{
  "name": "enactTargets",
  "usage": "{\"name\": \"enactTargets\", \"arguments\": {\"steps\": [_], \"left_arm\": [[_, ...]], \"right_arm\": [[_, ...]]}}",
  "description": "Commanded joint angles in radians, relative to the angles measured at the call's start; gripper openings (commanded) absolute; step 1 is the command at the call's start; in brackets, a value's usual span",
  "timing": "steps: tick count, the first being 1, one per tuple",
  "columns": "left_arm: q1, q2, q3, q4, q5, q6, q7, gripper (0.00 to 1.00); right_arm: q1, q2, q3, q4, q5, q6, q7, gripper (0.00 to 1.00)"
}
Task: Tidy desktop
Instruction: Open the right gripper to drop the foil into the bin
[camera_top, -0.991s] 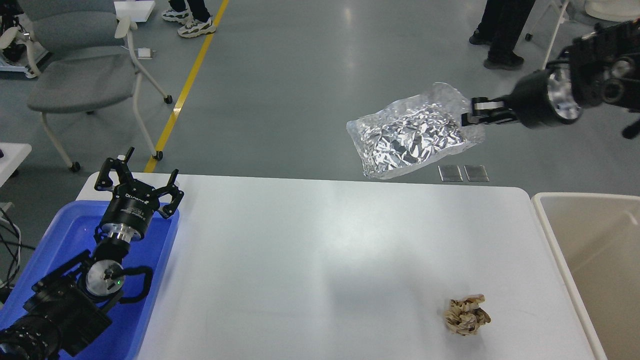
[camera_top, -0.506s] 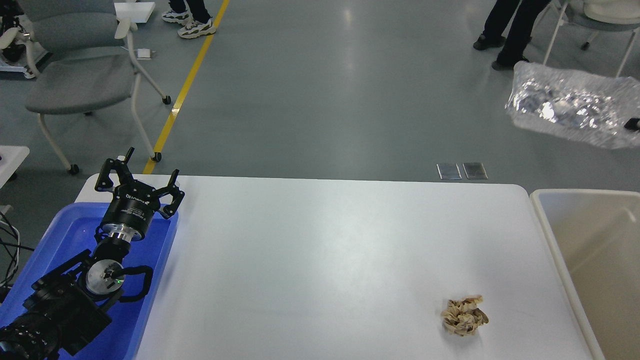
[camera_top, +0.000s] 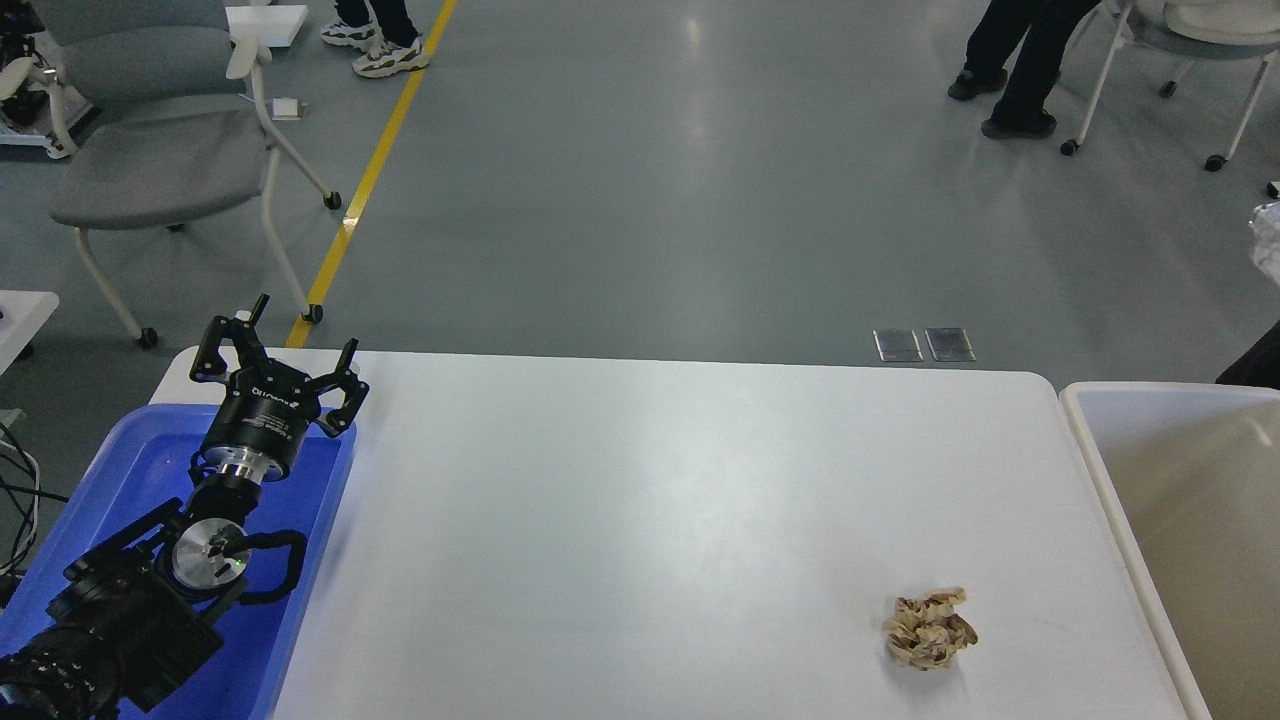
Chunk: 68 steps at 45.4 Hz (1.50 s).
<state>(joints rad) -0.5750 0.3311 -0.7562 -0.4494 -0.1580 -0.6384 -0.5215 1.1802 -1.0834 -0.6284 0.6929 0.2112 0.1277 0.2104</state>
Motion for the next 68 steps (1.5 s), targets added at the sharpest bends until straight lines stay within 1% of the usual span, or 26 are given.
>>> {"name": "enactTargets", "arguments": {"steps": [1,5,8,14,18,21,29,38,46,47,48,51,52,54,56,57,68], "left_arm": [[-0.002,0.0,0.002,0.0,0.0,0.0,0.0,1.0],[-0.002,-0.001,0.002,0.0,0.0,0.0,0.0,1.0],[-0.002,-0.001,0.002,0.0,0.0,0.0,0.0,1.0],[-0.002,-0.001,0.002,0.0,0.0,0.0,0.0,1.0],[-0.002,-0.001,0.002,0.0,0.0,0.002,0.0,1.0],[-0.002,-0.001,0.002,0.0,0.0,0.0,0.0,1.0],[-0.002,-0.001,0.002,0.0,0.0,0.0,-0.002,1.0],[-0.002,0.0,0.002,0.0,-0.002,0.002,0.0,1.0],[-0.002,0.0,0.002,0.0,0.0,0.002,-0.002,1.0],[-0.002,-0.001,0.002,0.0,0.0,0.002,0.0,1.0],[-0.002,0.0,0.002,0.0,0.0,0.0,-0.002,1.0],[-0.002,0.0,0.002,0.0,0.0,0.0,-0.002,1.0],[-0.002,0.0,0.002,0.0,0.0,0.002,-0.002,1.0],[-0.002,-0.001,0.002,0.0,-0.002,0.002,0.0,1.0],[-0.002,-0.001,0.002,0.0,-0.002,0.0,-0.002,1.0],[-0.002,0.0,0.002,0.0,0.0,0.002,-0.002,1.0],[-0.002,-0.001,0.002,0.0,0.0,0.0,-0.002,1.0]], "right_arm": [[-0.177,0.144,0.009,-0.075,0.253,-0.23,-0.009,0.0],[-0.249,0.224,0.021,-0.156,0.307,-0.282,-0.023,0.0],[-0.319,0.286,0.067,-0.243,0.324,-0.298,-0.042,0.0],[-0.476,0.393,0.226,-0.421,0.307,-0.3,-0.097,0.0],[-0.547,0.444,0.306,-0.498,0.258,-0.289,-0.105,0.0],[-0.585,0.473,0.369,-0.509,0.222,-0.289,-0.105,0.0],[-0.654,0.496,0.496,-0.512,0.171,-0.299,-0.105,0.0],[-0.691,0.539,0.529,-0.532,0.168,-0.301,-0.104,0.0],[-0.7,0.543,0.533,-0.532,0.168,-0.301,-0.103,0.0],[-0.7,0.546,0.533,-0.532,0.168,-0.301,-0.103,0.01],[-0.7,0.55,0.533,-0.532,0.168,-0.301,-0.103,0.13],[-0.7,0.557,0.535,-0.533,0.168,-0.301,-0.103,0.6],[-0.7,0.557,0.536,-0.532,0.169,-0.303,-0.101,0.7],[-0.7,0.557,0.539,-0.532,0.169,-0.298,-0.101,0.81],[-0.7,0.557,0.546,-0.532,0.169,-0.296,-0.101,0.98],[-0.7,0.557,0.549,-0.532,0.168,-0.296,-0.103,1.0],[-0.683,0.55,0.59,-0.533,0.166,-0.289,-0.103,1.0]]}}
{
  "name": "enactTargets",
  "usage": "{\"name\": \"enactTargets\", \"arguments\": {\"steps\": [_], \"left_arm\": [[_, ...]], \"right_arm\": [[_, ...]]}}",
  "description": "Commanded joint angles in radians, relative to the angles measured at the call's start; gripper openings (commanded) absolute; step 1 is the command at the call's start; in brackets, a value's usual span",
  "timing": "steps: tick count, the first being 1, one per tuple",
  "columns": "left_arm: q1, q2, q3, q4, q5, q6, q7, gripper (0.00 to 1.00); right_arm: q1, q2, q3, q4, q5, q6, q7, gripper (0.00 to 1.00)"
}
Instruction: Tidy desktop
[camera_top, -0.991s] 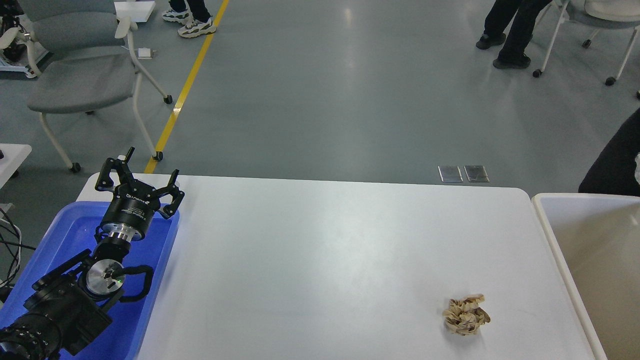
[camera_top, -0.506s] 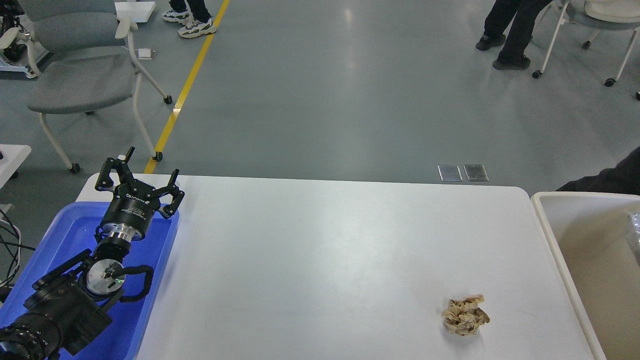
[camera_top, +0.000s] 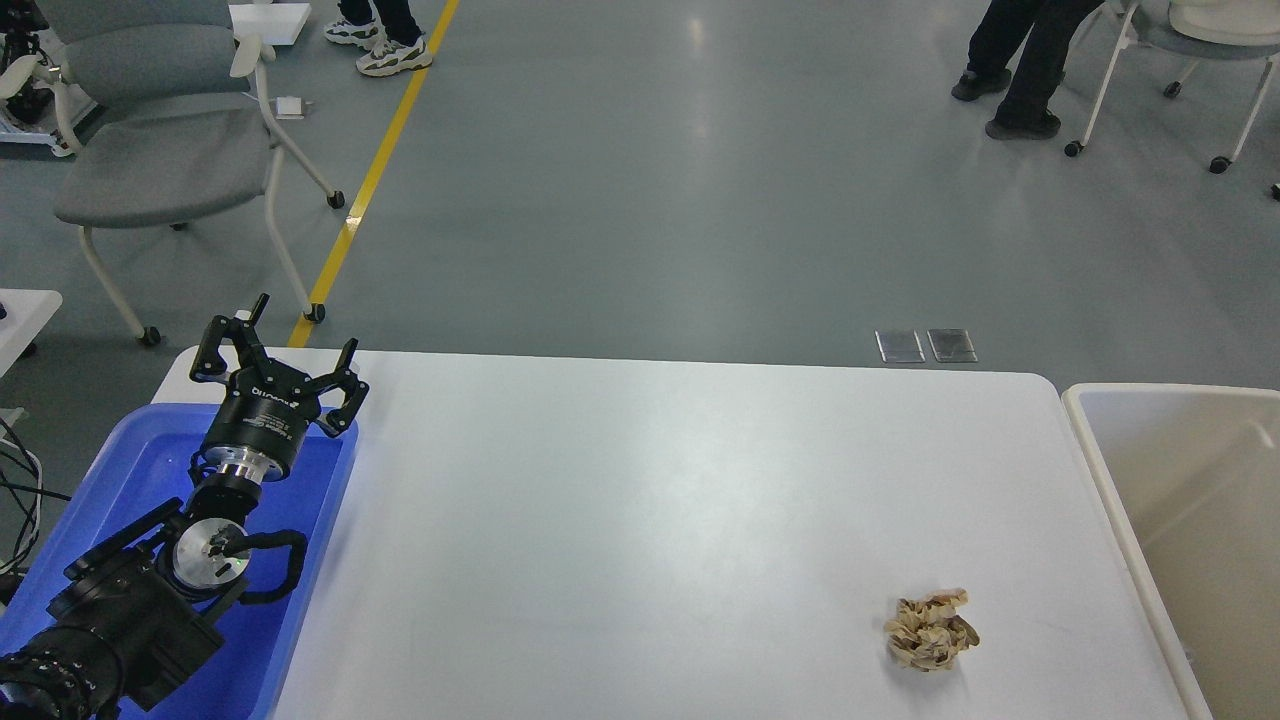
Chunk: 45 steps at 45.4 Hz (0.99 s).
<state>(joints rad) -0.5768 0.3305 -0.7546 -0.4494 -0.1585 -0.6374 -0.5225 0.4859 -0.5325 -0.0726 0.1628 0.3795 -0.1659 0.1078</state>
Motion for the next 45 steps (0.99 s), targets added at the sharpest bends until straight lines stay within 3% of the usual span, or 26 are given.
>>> {"name": "enactTargets", "arguments": {"steps": [1,9,17,30,38,45], "left_arm": [[0.0,-0.001,0.0,0.0,0.0,-0.001,-0.001,1.0],[0.0,-0.001,0.0,0.0,0.0,-0.001,-0.001,1.0],[0.0,-0.001,0.0,0.0,0.0,-0.001,-0.001,1.0],[0.0,-0.001,0.0,0.0,-0.001,-0.001,-0.001,1.0],[0.0,-0.001,0.0,0.0,-0.001,-0.001,-0.001,1.0],[0.0,-0.001,0.0,0.0,-0.001,-0.001,-0.001,1.0]], "right_arm": [[0.016,-0.003,0.039,-0.003,-0.001,0.005,0.0,1.0],[0.089,-0.033,0.135,0.0,-0.001,0.02,0.001,1.0],[0.184,-0.07,0.323,0.01,-0.002,0.132,0.0,1.0],[0.325,-0.081,0.347,0.044,-0.002,0.364,0.006,1.0],[0.396,-0.098,0.413,0.184,-0.002,0.445,0.009,1.0],[0.447,-0.124,0.482,0.378,-0.004,0.456,0.009,1.0]]}}
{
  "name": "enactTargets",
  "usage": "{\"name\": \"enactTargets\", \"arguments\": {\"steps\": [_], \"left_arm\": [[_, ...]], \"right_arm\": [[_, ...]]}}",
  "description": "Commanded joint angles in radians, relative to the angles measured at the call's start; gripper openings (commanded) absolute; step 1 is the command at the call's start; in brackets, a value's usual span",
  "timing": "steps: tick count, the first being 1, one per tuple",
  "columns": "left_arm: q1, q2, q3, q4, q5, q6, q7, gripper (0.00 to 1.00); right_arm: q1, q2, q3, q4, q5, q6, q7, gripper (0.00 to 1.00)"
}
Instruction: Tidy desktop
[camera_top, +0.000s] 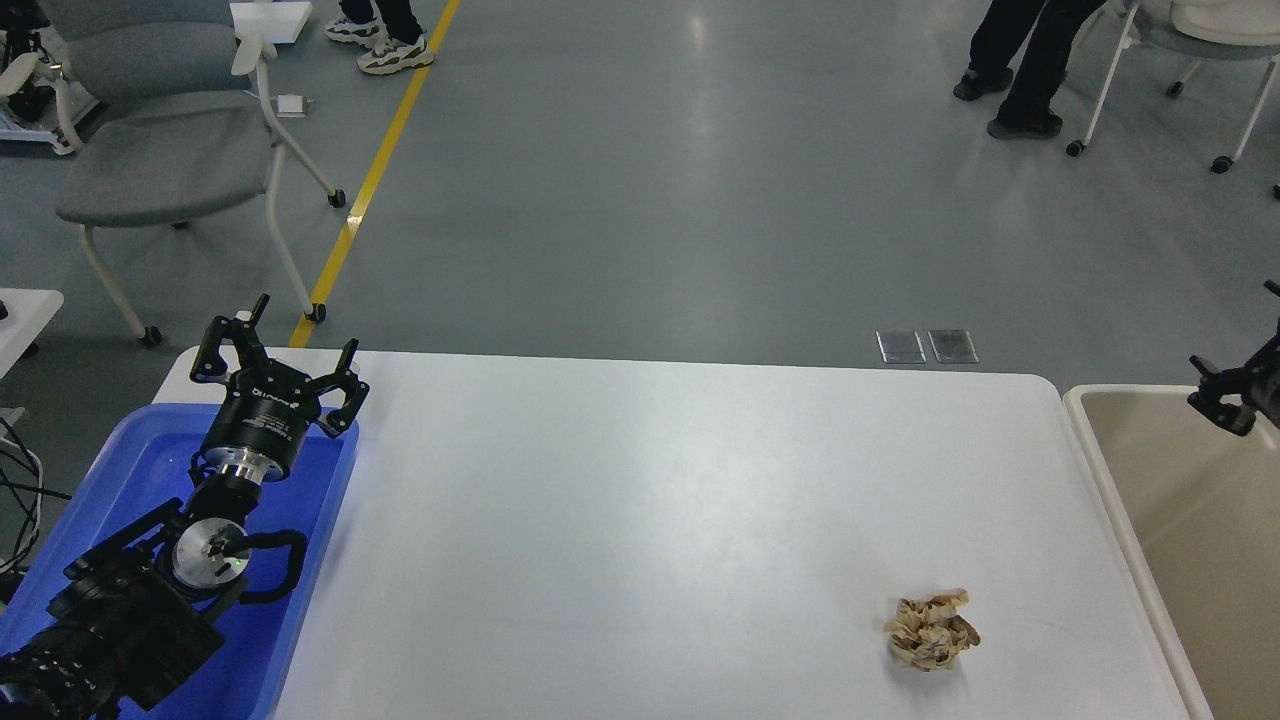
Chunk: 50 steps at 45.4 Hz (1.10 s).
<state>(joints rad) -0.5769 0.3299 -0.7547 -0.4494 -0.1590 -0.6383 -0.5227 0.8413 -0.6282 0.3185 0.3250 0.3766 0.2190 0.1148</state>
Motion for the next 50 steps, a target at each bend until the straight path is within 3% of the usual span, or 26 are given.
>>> {"name": "enactTargets", "arguments": {"steps": [1,15,24,41,50], "left_arm": [[0.0,0.0,0.0,0.0,-0.001,0.0,0.0,1.0],[0.0,0.0,0.0,0.0,-0.001,0.0,0.0,1.0],[0.0,0.0,0.0,0.0,-0.001,0.0,0.0,1.0],[-0.001,0.0,0.0,0.0,-0.001,0.0,0.0,1.0],[-0.001,0.0,0.0,0.0,-0.001,0.0,0.0,1.0]], "right_arm": [[0.1,-0.027,0.094,0.236,-0.001,0.071,0.002,1.0],[0.206,0.038,0.109,0.411,-0.005,0.079,0.005,1.0],[0.206,0.09,0.142,0.48,-0.013,0.141,0.006,1.0],[0.094,0.377,0.314,0.441,-0.015,0.123,0.092,1.0],[0.048,0.482,0.314,0.319,-0.015,0.125,0.095,1.0]]}}
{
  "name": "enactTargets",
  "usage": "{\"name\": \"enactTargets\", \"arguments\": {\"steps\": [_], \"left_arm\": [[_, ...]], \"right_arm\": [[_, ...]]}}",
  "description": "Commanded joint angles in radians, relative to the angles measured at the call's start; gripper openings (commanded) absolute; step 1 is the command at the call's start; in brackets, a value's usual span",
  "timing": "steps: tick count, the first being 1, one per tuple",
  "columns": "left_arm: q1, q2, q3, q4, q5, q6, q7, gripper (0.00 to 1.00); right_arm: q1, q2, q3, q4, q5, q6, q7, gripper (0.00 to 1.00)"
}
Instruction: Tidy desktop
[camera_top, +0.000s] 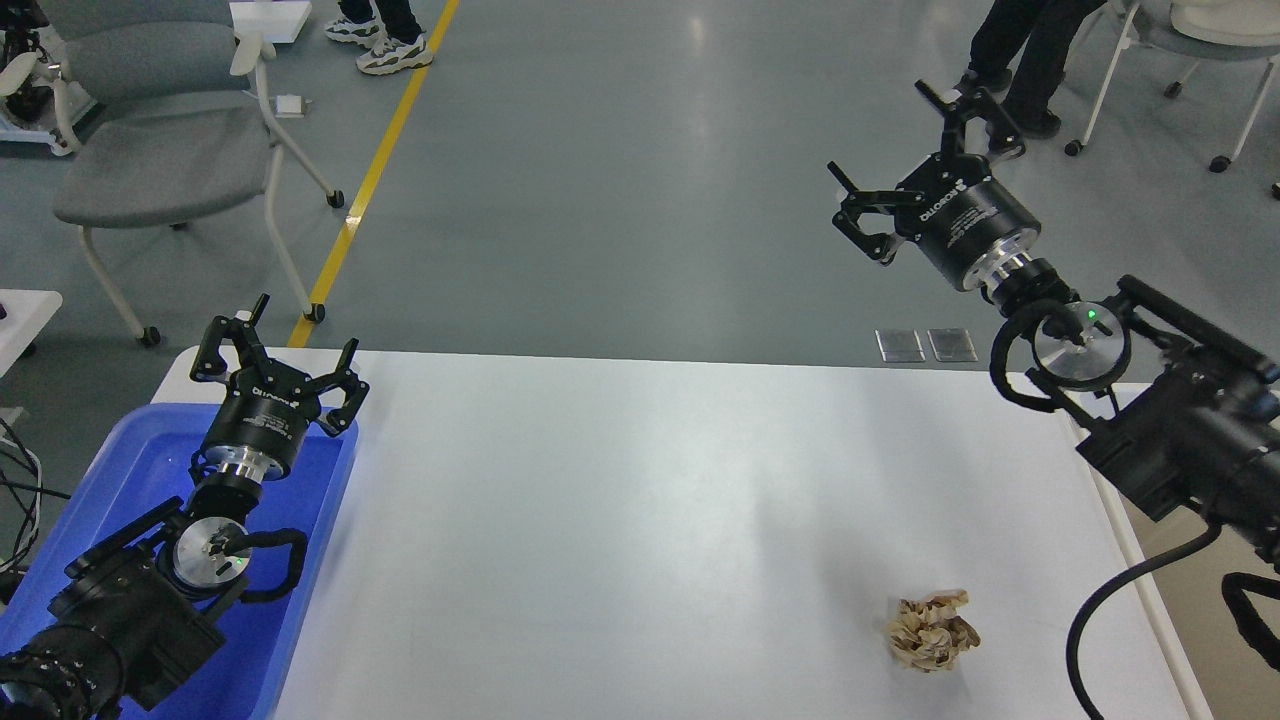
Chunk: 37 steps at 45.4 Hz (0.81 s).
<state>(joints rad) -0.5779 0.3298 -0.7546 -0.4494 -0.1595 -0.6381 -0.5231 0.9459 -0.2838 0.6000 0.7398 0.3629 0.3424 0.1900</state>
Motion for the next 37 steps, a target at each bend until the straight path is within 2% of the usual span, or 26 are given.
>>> {"name": "enactTargets", "arguments": {"steps": [1,28,37], "left_arm": [[0.0,0.0,0.0,0.0,0.0,0.0,0.0,1.0],[0.0,0.0,0.0,0.0,0.0,0.0,0.0,1.0],[0.0,0.0,0.0,0.0,0.0,0.0,0.0,1.0]], "right_arm": [[-0.061,0.149,0.034,-0.106,-0.001,0.001,0.02,1.0],[-0.225,0.184,0.073,-0.132,0.001,0.023,0.023,1.0],[-0.256,0.186,0.073,-0.132,0.001,0.032,0.051,1.0]]}}
